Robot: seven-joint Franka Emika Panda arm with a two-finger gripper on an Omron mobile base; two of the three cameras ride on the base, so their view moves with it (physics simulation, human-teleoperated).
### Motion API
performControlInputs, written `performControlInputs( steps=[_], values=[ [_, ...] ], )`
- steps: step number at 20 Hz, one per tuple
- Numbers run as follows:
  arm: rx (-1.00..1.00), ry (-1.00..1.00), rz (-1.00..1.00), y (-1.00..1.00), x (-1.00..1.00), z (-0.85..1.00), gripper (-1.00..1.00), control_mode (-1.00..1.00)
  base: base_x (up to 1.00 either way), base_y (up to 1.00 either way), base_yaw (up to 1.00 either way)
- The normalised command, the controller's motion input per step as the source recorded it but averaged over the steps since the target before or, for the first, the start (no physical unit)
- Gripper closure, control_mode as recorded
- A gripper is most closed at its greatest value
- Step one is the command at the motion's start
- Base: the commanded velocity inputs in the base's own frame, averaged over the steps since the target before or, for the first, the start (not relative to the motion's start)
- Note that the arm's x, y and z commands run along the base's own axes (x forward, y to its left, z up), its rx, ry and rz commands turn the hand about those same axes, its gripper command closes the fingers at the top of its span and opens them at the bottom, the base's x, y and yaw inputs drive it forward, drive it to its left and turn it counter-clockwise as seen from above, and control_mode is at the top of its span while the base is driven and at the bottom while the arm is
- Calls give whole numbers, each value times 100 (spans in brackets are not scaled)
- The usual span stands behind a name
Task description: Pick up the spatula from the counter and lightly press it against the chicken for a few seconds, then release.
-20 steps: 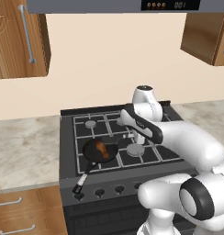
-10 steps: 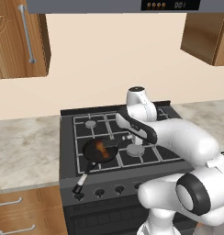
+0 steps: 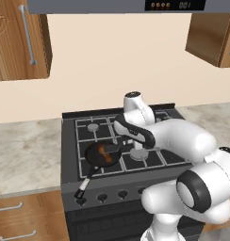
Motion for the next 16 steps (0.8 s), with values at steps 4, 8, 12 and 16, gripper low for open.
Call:
performControlInputs(
  steps=[4,8,12,16],
  values=[
    [-4,-2,0,0,13,-15,100,-100,0,0,0],
    [0,-6,0,4,15,-13,100,-100,0,0,0],
    [0,-5,0,11,24,-16,100,-100,0,0,0],
    [-1,-3,0,3,19,-23,100,-100,0,0,0]
  ],
)
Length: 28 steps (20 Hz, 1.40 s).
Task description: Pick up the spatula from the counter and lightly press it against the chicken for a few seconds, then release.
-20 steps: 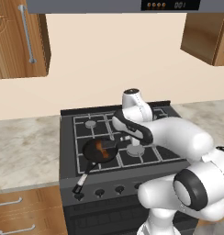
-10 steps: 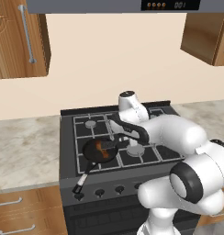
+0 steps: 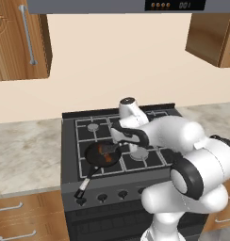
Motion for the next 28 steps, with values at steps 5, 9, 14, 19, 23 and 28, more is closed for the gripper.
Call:
performControlInputs(
  steps=[5,9,14,19,23,28],
  values=[
    [-3,0,0,0,20,-23,100,-100,0,0,0],
    [-3,0,0,2,20,-21,100,-100,0,0,0],
    [-3,-1,0,3,11,-20,100,-100,0,0,0],
    [-3,-1,0,6,0,-15,100,-100,0,0,0],
    [-3,-2,0,9,0,-17,100,-100,0,0,0],
    [-3,-3,0,7,0,-20,100,-100,0,0,0]
  ],
)
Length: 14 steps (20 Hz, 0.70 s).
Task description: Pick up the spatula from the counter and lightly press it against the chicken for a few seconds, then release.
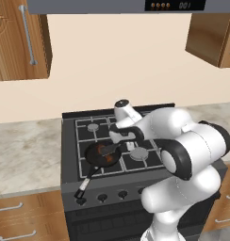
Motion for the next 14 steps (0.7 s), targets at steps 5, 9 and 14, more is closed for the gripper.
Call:
performControlInputs(
  steps=[5,9,14],
  values=[
    [-3,-5,0,1,0,-17,100,-100,0,0,0],
    [-2,-5,0,0,0,-8,100,-100,0,0,0],
    [0,-2,0,0,0,-3,100,-100,0,0,0]
  ],
)
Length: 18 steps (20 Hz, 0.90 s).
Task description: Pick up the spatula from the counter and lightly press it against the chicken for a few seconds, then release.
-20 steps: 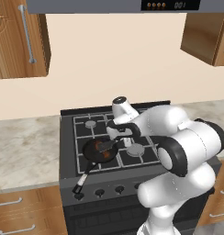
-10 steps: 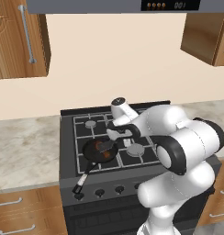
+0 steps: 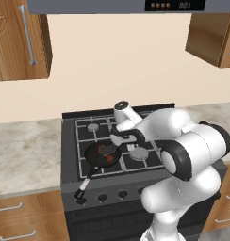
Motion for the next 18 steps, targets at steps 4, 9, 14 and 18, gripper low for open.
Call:
performControlInputs(
  steps=[4,9,14,18],
  values=[
    [0,0,0,0,0,1,100,-100,0,0,0],
    [6,2,0,-2,-8,46,100,-100,0,0,0],
    [12,1,1,-11,-20,81,100,-100,0,0,0],
    [11,3,-1,-9,-31,35,100,-100,0,0,0]
  ],
)
